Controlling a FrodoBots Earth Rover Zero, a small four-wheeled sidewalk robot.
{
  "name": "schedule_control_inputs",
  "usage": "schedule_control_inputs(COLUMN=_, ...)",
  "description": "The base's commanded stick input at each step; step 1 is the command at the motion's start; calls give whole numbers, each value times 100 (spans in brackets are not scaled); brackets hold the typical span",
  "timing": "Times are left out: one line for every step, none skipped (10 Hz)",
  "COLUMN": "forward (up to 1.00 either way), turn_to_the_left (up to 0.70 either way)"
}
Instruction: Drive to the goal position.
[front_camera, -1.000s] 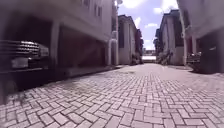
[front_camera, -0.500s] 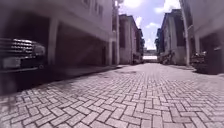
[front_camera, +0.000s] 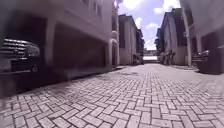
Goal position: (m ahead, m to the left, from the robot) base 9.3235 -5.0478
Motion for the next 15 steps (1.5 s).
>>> schedule_control_inputs(forward=50, turn_to_the_left=0)
schedule_control_inputs(forward=50, turn_to_the_left=0)
schedule_control_inputs(forward=50, turn_to_the_left=0)
schedule_control_inputs(forward=50, turn_to_the_left=0)
schedule_control_inputs(forward=50, turn_to_the_left=0)
schedule_control_inputs(forward=50, turn_to_the_left=0)
schedule_control_inputs(forward=50, turn_to_the_left=0)
schedule_control_inputs(forward=50, turn_to_the_left=0)
schedule_control_inputs(forward=50, turn_to_the_left=0)
schedule_control_inputs(forward=50, turn_to_the_left=0)
schedule_control_inputs(forward=50, turn_to_the_left=0)
schedule_control_inputs(forward=50, turn_to_the_left=0)
schedule_control_inputs(forward=50, turn_to_the_left=0)
schedule_control_inputs(forward=50, turn_to_the_left=0)
schedule_control_inputs(forward=50, turn_to_the_left=0)
